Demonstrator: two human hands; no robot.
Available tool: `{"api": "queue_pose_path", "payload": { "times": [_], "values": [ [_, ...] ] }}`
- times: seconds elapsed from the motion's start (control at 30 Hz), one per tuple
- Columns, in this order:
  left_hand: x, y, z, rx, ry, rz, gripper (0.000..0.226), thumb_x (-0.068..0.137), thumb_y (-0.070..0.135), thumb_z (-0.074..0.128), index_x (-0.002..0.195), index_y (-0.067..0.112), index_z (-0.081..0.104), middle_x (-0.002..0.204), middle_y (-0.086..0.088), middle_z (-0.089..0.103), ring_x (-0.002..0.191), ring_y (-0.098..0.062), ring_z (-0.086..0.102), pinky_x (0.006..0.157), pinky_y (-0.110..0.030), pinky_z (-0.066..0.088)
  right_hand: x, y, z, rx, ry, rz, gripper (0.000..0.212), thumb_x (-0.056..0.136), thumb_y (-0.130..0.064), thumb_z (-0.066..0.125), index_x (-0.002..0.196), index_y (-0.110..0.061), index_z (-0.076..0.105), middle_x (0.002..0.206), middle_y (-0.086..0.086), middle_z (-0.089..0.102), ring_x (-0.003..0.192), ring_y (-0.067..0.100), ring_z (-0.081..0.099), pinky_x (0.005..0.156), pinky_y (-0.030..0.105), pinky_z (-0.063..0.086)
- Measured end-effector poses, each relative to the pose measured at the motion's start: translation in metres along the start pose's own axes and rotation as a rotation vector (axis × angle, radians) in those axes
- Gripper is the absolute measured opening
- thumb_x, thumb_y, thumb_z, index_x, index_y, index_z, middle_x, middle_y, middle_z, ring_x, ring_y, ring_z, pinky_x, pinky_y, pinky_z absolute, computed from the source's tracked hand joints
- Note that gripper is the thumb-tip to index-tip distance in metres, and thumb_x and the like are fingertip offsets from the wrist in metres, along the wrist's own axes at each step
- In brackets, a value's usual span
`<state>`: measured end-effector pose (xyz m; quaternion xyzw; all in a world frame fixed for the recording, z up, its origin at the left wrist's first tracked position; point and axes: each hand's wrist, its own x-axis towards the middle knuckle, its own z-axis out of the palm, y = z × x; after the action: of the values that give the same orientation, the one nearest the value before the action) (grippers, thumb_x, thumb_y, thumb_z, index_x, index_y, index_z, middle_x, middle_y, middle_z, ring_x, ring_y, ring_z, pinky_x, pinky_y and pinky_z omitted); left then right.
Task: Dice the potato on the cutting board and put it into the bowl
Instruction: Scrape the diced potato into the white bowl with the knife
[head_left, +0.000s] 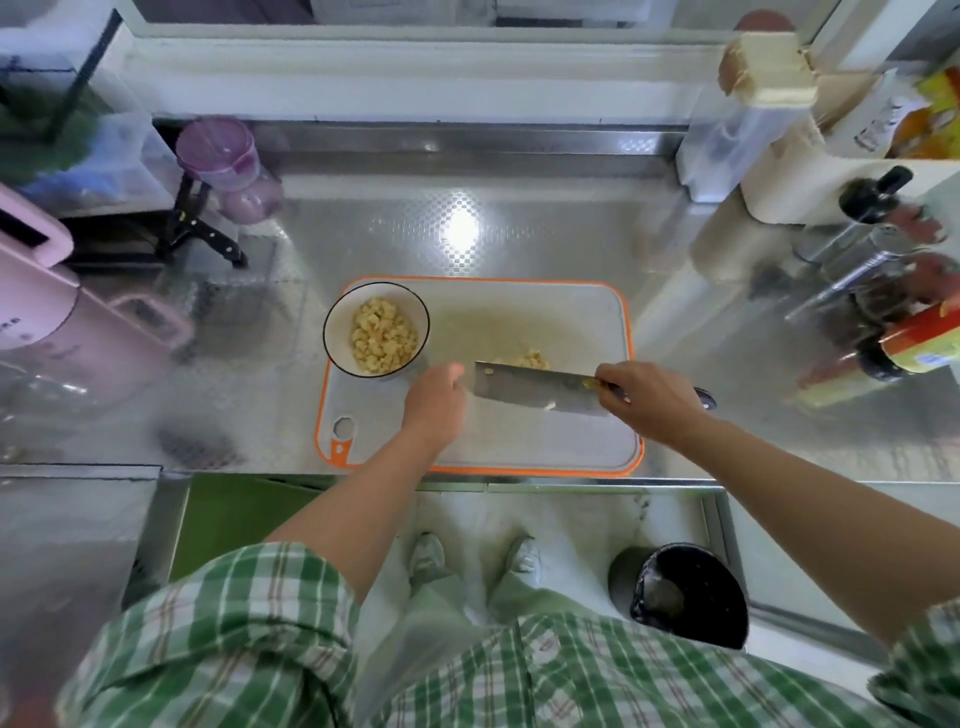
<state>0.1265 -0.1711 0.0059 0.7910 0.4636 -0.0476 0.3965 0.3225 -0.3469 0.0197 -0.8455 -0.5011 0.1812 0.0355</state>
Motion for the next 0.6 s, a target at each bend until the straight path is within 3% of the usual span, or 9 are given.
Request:
{"api": "queue_pose_path", "payload": {
  "times": [0.17, 0.33, 0.4, 0.5, 0.6],
  "values": [
    [0.000, 0.005, 0.004, 0.012, 0.021, -0.001, 0.040, 0.101, 0.011, 0.032, 0.138, 0.006, 0.046, 0.140, -0.014, 0.049, 0.128, -0.029, 0.045, 0.101, -0.035, 0.036, 0.001, 0.002, 0.004, -0.014, 0.022, -0.020, 0.022, 0.093, -0.026, 0.048, 0.074, -0.020, 0.040, 0.071, -0.002, 0.049, 0.069, 0.029, 0.053, 0.053, 0.031, 0.032],
    [0.003, 0.004, 0.006, 0.017, 0.029, -0.001, 0.042, 0.099, 0.007, 0.032, 0.139, 0.007, 0.045, 0.141, -0.013, 0.049, 0.130, -0.028, 0.044, 0.103, -0.034, 0.035, 0.012, 0.008, -0.006, 0.141, 0.198, 0.025, 0.028, 0.096, -0.029, 0.050, 0.070, -0.019, 0.043, 0.064, -0.002, 0.048, 0.062, 0.026, 0.048, 0.051, 0.030, 0.031],
    [0.004, 0.004, 0.006, 0.029, 0.019, -0.006, 0.043, 0.099, 0.007, 0.032, 0.140, 0.007, 0.043, 0.143, -0.013, 0.047, 0.131, -0.027, 0.042, 0.103, -0.033, 0.034, 0.024, 0.010, -0.009, 0.183, 0.261, 0.049, 0.021, 0.098, -0.027, 0.048, 0.081, -0.017, 0.055, 0.074, 0.002, 0.051, 0.071, 0.030, 0.052, 0.055, 0.032, 0.033],
    [0.005, 0.005, 0.006, 0.038, 0.013, -0.010, 0.044, 0.099, 0.008, 0.031, 0.142, 0.008, 0.041, 0.145, -0.012, 0.045, 0.133, -0.026, 0.040, 0.104, -0.033, 0.034, 0.044, 0.011, -0.007, 0.155, 0.251, 0.066, 0.022, 0.099, -0.022, 0.049, 0.112, -0.016, 0.065, 0.091, 0.012, 0.056, 0.083, 0.036, 0.056, 0.063, 0.035, 0.038],
    [0.008, 0.006, 0.006, 0.049, 0.021, -0.005, 0.043, 0.099, 0.007, 0.031, 0.141, 0.007, 0.041, 0.143, -0.013, 0.045, 0.131, -0.027, 0.041, 0.101, -0.033, 0.035, 0.048, 0.011, 0.000, 0.029, 0.236, -0.017, 0.023, 0.096, -0.016, 0.056, 0.115, -0.014, 0.069, 0.086, 0.016, 0.057, 0.077, 0.040, 0.058, 0.066, 0.040, 0.041]
  ]
}}
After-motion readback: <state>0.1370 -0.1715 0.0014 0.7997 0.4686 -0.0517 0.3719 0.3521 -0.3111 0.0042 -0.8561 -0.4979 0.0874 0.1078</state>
